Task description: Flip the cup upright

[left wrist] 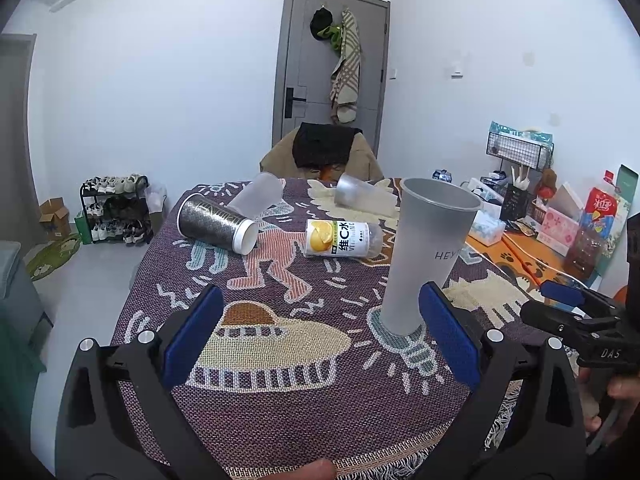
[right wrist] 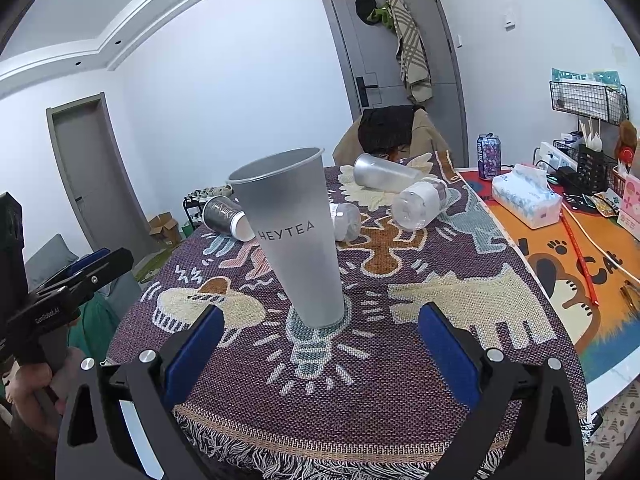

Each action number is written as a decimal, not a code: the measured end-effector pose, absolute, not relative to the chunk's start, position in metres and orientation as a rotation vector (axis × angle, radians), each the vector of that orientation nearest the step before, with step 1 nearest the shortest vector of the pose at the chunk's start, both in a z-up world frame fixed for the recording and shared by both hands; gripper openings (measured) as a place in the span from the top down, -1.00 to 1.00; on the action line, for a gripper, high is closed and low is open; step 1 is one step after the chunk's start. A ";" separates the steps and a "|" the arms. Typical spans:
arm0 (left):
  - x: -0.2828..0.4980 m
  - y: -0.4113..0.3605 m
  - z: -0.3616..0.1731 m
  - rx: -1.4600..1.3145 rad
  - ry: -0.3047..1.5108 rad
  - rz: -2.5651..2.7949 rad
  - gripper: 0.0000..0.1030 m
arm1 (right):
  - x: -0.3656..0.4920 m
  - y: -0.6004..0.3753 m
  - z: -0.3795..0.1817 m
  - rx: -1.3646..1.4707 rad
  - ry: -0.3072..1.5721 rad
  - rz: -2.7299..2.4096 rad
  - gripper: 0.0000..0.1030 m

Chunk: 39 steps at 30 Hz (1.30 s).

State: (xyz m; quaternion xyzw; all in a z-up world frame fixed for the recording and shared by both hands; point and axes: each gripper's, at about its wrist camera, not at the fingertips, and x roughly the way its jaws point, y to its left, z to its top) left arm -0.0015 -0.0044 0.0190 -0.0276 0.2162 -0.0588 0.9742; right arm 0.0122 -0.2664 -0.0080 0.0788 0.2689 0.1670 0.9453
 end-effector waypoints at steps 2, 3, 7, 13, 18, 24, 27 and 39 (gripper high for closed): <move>-0.002 -0.005 0.019 -0.056 0.435 -0.122 -0.89 | 0.012 -0.268 -0.009 0.165 0.550 0.340 -0.85; -0.002 -0.005 0.018 -0.055 0.435 -0.124 -0.89 | 0.012 -0.269 -0.009 0.168 0.549 0.340 -0.85; -0.001 -0.007 0.018 -0.047 0.430 -0.128 -0.89 | 0.010 -0.271 -0.008 0.175 0.544 0.339 -0.85; -0.003 -0.009 0.020 -0.050 0.421 -0.128 -0.89 | 0.009 -0.271 -0.007 0.170 0.540 0.339 -0.85; -0.005 -0.010 0.019 -0.048 0.426 -0.127 -0.89 | 0.008 -0.272 -0.007 0.170 0.540 0.339 -0.85; -0.006 -0.011 0.020 -0.049 0.425 -0.128 -0.89 | 0.008 -0.272 -0.007 0.171 0.539 0.340 -0.85; -0.005 -0.011 0.021 -0.051 0.425 -0.130 -0.89 | 0.008 -0.273 -0.006 0.175 0.537 0.341 -0.85; -0.006 -0.012 0.021 -0.051 0.424 -0.129 -0.89 | 0.007 -0.274 -0.005 0.174 0.535 0.339 -0.85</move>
